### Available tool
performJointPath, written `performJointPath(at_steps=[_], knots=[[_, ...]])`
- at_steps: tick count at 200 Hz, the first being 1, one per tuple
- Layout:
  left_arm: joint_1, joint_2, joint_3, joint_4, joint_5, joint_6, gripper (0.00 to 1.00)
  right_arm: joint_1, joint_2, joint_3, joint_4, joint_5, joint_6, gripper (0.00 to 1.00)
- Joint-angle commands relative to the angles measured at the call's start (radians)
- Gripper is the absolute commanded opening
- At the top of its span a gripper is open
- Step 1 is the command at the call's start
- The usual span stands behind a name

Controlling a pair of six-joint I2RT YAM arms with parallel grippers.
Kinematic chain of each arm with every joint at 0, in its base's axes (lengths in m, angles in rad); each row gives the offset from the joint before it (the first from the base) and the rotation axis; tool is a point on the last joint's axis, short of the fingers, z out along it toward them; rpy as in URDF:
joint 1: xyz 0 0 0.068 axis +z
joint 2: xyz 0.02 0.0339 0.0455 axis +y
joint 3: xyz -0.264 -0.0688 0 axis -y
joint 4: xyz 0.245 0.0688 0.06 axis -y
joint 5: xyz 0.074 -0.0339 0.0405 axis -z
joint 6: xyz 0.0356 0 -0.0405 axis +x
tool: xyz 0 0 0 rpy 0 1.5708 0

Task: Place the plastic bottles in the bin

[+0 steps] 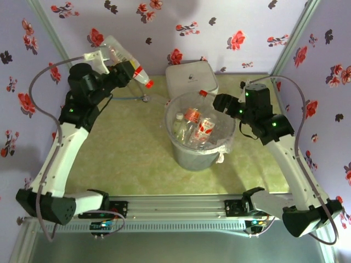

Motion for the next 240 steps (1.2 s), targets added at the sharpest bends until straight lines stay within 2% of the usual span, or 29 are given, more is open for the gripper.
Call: performJointPath(at_steps=[1, 11, 34, 67, 95, 115, 142, 157, 178, 210, 229, 240], knots=[[-0.037, 0.042, 0.039, -0.007, 0.285, -0.020, 0.36, -0.008, 0.005, -0.014, 0.041, -0.020, 0.012, 0.85], [-0.085, 0.073, 0.073, -0.043, 0.332, 0.013, 0.36, -0.007, 0.002, -0.014, 0.044, -0.020, 0.017, 0.85], [-0.223, 0.151, 0.173, -0.199, 0.337, 0.163, 0.36, -0.007, -0.007, -0.016, 0.038, -0.016, 0.017, 0.85], [-0.357, 0.259, 0.236, -0.308, 0.348, 0.239, 0.36, -0.008, -0.013, -0.016, 0.029, -0.016, 0.015, 0.85], [-0.374, 0.280, 0.196, -0.325, 0.337, 0.220, 0.37, -0.007, -0.014, -0.014, 0.030, -0.017, 0.014, 0.85], [-0.389, 0.269, 0.175, -0.382, 0.262, 0.253, 0.39, -0.008, -0.012, -0.010, 0.032, -0.015, 0.010, 0.85], [-0.398, 0.273, 0.165, -0.440, 0.184, 0.295, 0.57, -0.008, -0.006, -0.009, 0.044, -0.020, 0.012, 0.85], [-0.401, 0.276, 0.168, -0.451, 0.176, 0.312, 0.71, -0.008, 0.000, -0.005, 0.047, -0.027, 0.013, 0.85], [-0.402, 0.265, 0.173, -0.446, 0.168, 0.335, 0.82, -0.008, 0.002, 0.002, 0.044, -0.027, 0.011, 0.85], [-0.402, 0.230, 0.198, -0.437, 0.086, 0.375, 0.83, -0.007, 0.004, 0.016, 0.033, -0.020, 0.002, 0.85], [-0.402, 0.224, 0.213, -0.385, 0.052, 0.367, 0.76, -0.008, 0.008, 0.016, 0.037, -0.023, 0.003, 0.85], [-0.402, 0.234, 0.218, -0.351, 0.034, 0.353, 0.69, -0.008, 0.010, 0.014, 0.043, -0.027, 0.005, 0.85]])
